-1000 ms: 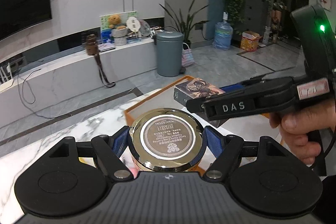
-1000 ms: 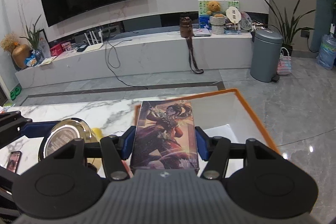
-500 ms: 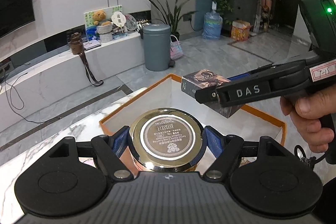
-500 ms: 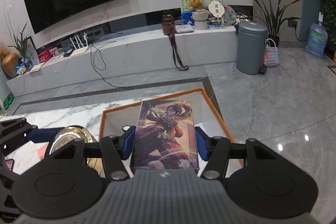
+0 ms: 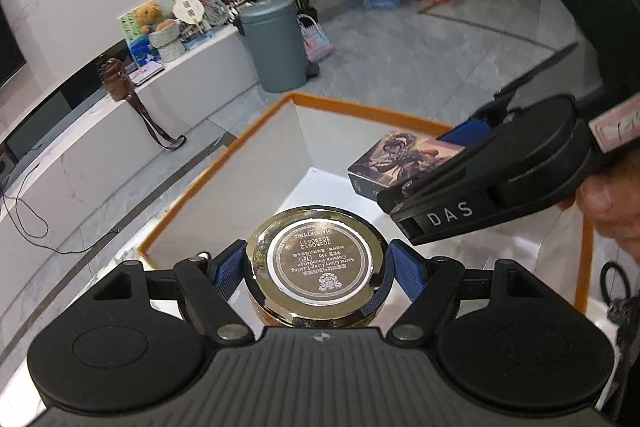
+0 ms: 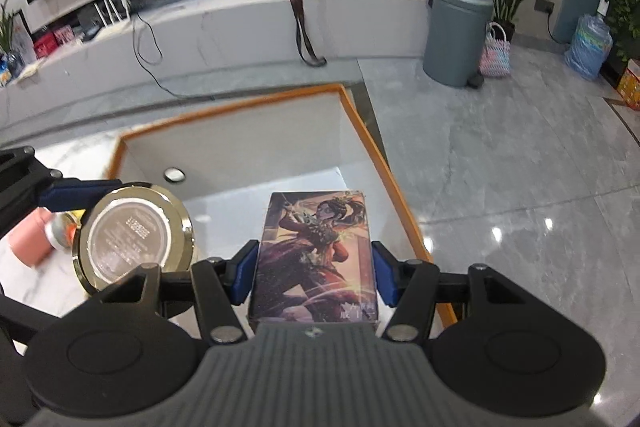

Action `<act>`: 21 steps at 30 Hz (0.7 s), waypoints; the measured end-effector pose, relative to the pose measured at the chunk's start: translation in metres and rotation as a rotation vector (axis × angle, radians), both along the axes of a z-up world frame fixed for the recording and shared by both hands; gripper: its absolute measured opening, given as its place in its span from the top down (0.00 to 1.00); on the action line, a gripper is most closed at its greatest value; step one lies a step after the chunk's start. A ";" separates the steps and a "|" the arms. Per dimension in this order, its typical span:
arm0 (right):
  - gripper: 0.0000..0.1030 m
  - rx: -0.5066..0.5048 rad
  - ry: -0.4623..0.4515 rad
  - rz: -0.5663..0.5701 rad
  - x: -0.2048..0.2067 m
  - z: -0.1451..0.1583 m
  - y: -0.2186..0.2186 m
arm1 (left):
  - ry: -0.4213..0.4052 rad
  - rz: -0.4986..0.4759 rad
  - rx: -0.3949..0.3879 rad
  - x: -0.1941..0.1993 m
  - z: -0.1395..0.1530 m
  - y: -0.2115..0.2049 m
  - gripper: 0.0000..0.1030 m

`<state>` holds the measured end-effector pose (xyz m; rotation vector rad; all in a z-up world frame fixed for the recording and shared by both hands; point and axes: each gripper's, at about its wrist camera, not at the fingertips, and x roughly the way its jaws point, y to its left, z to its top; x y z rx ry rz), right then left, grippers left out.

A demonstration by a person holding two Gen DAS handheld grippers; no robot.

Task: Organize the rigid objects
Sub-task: 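Carry the card box and the gold tin over the orange box, then lower the card box and open the right tool while the left tool releases the gold tin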

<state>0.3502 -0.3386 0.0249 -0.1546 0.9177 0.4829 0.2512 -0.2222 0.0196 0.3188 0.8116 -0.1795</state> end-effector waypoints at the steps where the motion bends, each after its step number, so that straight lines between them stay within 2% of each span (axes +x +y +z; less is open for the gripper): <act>1: 0.44 -0.006 0.007 0.000 0.002 -0.002 -0.001 | 0.006 -0.006 0.009 0.001 -0.003 -0.002 0.15; 11: 0.44 -0.056 0.081 0.043 0.007 -0.026 0.005 | 0.096 -0.033 0.047 0.006 -0.029 -0.009 0.15; 21: 0.44 -0.105 0.155 0.096 0.015 -0.050 0.018 | 0.146 -0.025 0.061 0.013 -0.047 -0.011 0.15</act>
